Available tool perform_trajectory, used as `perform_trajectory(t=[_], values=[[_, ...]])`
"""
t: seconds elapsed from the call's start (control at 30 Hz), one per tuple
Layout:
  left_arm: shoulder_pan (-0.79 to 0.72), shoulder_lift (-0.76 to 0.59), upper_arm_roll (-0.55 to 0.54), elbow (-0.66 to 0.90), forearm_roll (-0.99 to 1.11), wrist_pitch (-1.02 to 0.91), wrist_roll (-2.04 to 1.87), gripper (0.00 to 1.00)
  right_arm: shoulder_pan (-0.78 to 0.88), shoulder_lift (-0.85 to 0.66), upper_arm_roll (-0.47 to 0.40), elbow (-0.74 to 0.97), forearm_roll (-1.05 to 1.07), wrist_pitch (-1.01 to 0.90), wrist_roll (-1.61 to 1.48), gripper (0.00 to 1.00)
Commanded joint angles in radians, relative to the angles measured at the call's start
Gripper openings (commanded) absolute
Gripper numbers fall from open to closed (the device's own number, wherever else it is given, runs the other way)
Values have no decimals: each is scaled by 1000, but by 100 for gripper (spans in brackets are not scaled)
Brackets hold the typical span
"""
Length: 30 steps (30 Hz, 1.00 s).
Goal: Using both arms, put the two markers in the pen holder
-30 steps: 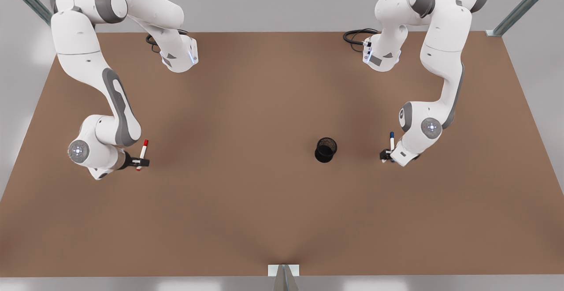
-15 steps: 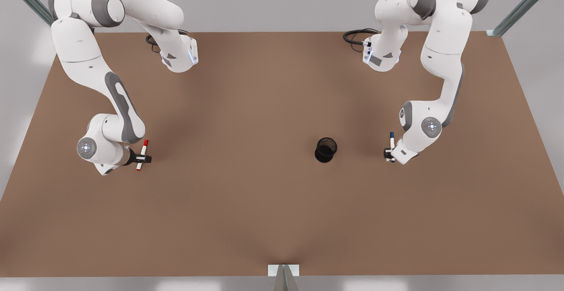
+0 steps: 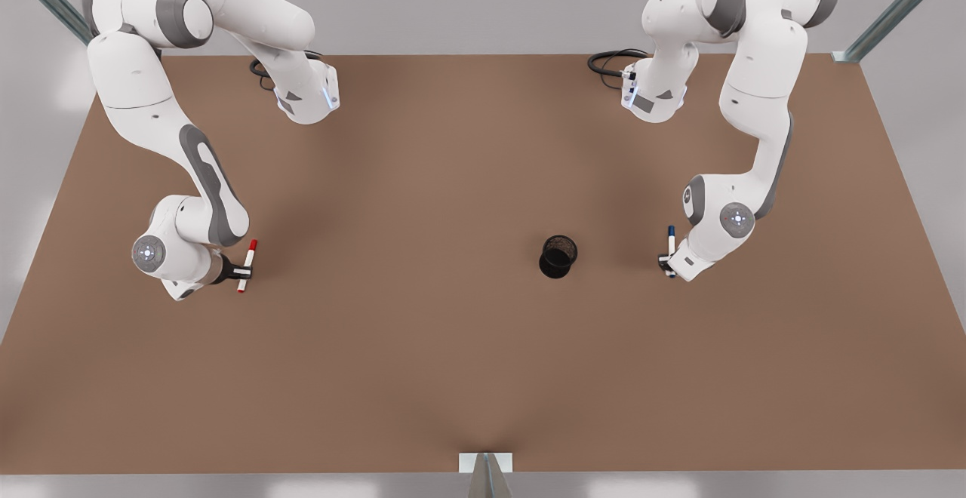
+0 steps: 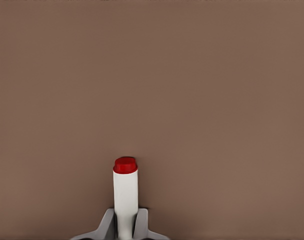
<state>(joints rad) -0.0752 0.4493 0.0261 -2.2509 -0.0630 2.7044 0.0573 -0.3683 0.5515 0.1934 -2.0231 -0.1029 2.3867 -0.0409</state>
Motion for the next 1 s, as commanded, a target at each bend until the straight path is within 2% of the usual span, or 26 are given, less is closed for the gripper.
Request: perform_trajectory(t=[0.0,0.1,0.17,0.27,0.33,0.4,0.47,0.53,0.63,0.77,0.83,0.9,0.97], values=[[0,0,0,1,0,0,15,33,0,-1,0,1,-8,-1,-2,21],[2,0,0,1,0,0,15,23,2,-50,21,18,-8,-26,-2,21],[2,-7,0,7,0,-3,10,21,2,-90,55,121,-9,-158,-4,21],[12,-29,0,27,0,-43,10,21,8,-125,116,221,-9,-187,-1,21],[12,-58,0,129,0,-224,9,21,11,-123,150,287,-8,-199,-2,21],[12,-72,0,201,0,-337,6,21,11,-125,222,336,-5,-233,16,21],[9,-86,-2,323,-3,-523,-4,21,55,-122,228,432,-8,-314,55,21],[3,-89,-3,382,-3,-620,-20,21,49,-124,230,457,-8,-353,42,21],[0,-90,-15,553,-40,-850,-13,21,52,-122,232,468,-6,-365,45,21],[0,-112,-106,613,-158,-894,22,21,57,-120,265,497,-8,-360,52,21],[0,-127,-143,613,-325,-876,206,21,72,-120,268,508,-9,-356,53,21],[0,-123,-232,611,-445,-756,541,21,101,-122,268,526,-8,-357,56,21],[3,-121,-230,605,-629,-727,906,21,101,-123,296,535,-8,-357,58,21]])
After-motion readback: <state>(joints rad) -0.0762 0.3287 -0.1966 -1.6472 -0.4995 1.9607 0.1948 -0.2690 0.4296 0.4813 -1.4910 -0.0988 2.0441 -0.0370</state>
